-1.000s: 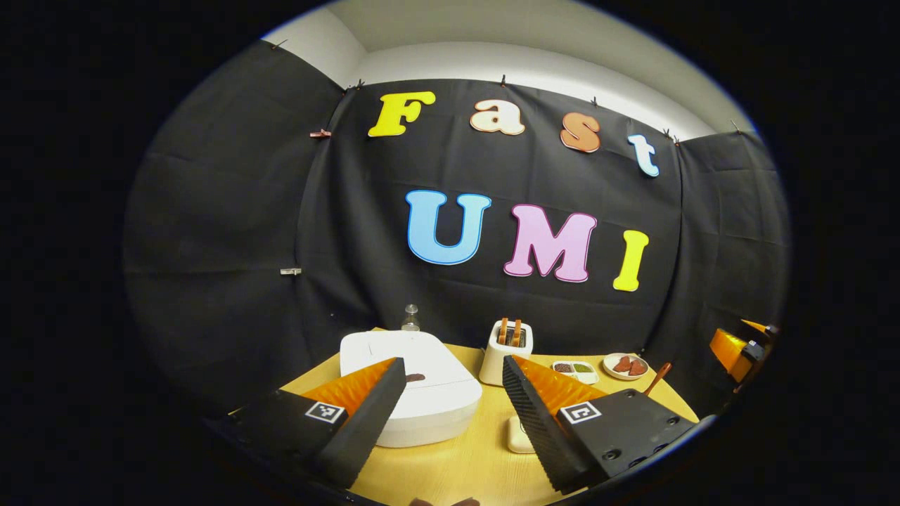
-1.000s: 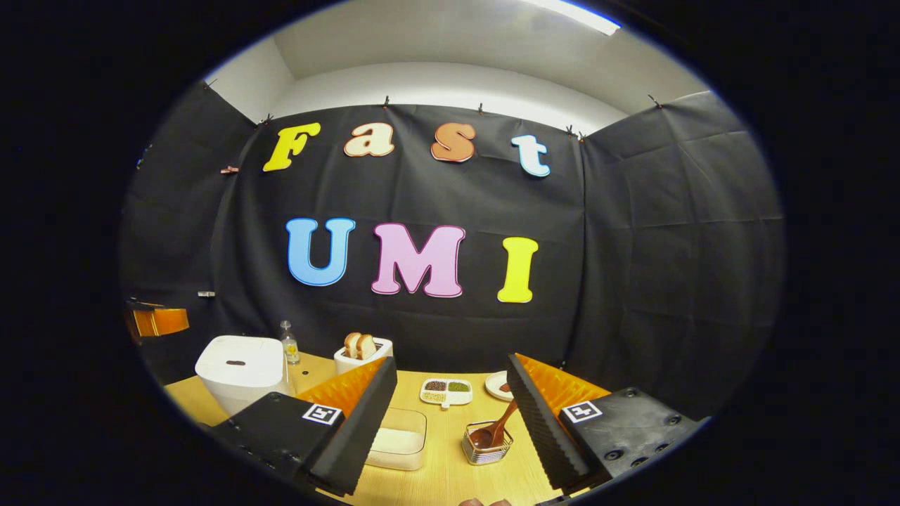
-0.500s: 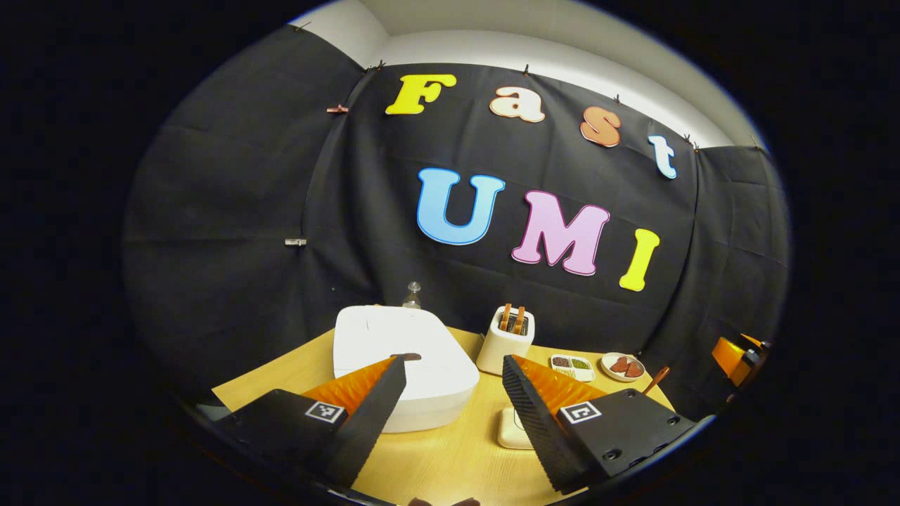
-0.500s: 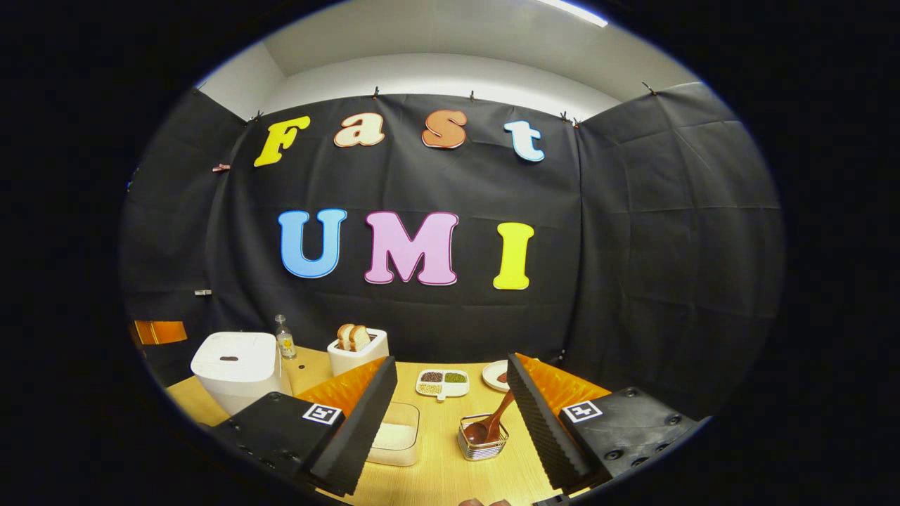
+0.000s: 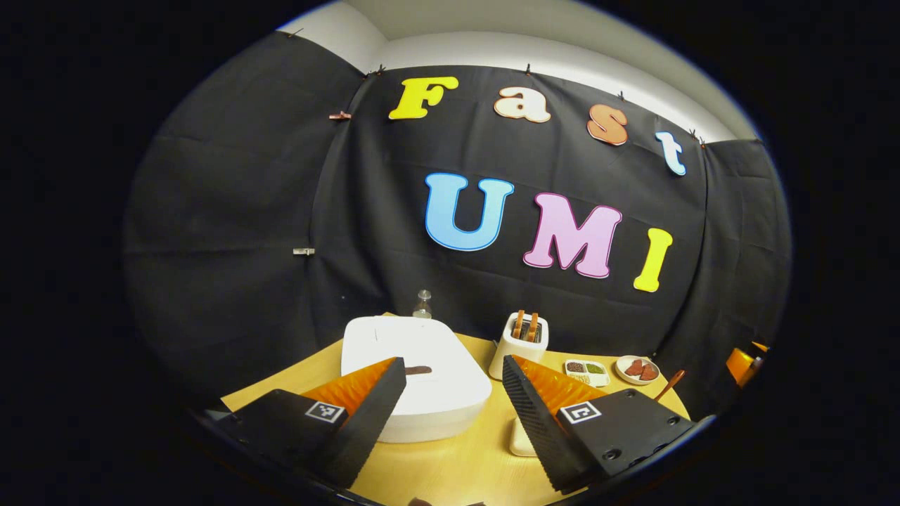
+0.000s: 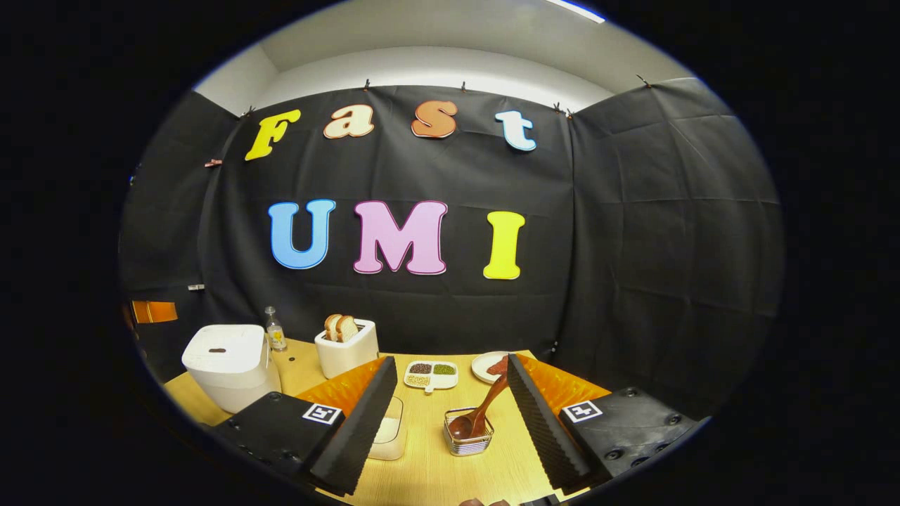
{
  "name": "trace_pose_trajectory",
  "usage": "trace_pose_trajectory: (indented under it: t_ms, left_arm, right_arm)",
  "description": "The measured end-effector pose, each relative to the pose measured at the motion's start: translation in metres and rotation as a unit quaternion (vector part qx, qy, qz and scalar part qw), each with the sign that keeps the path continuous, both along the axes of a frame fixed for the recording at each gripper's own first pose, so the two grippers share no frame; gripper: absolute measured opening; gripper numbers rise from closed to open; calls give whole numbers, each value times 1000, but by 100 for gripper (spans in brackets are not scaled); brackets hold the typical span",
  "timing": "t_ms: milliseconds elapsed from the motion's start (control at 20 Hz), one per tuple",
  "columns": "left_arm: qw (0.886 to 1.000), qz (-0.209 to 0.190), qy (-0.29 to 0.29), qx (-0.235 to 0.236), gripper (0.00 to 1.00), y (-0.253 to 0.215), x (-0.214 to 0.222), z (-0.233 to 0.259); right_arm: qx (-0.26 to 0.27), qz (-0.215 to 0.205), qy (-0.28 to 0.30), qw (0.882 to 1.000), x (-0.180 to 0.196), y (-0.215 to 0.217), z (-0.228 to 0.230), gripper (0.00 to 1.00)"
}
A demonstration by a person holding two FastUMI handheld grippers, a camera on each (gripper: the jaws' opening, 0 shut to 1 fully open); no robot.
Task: Close the left gripper, press the button to open the rice cooker; take a wooden spoon from the chopstick holder with the right hand, scoop a spoonful of rice and pour it into the rice cooker, then put the wooden spoon back into the chopstick holder.
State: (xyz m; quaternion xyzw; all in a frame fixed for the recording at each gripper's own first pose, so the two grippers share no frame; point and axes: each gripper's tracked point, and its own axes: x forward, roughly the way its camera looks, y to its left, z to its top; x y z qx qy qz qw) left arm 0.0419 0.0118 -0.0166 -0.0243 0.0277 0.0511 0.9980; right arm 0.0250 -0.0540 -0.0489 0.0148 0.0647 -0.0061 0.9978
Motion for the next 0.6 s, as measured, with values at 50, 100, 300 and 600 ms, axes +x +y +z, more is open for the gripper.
trace_pose_trajectory:
  t_ms: [50, 100, 300, 600]
  left_arm:
    - [1000, 0, 1, 2, 96, 3, 5, 2]
    - [1000, 2, 6, 2, 95, 7, 12, 4]
    - [999, 6, 41, -16, 80, 23, 47, -5]
    - [991, 1, 126, -53, 36, 40, 104, -43]
  right_arm:
    - [2, 0, 1, 1000, 2, -2, 0, 98]
    - [2, 1, 3, 1000, 5, -4, -1, 98]
    - [3, 3, 7, 1000, 13, -15, -4, 98]
    - [15, 3, 18, 1000, 30, -32, -16, 98]
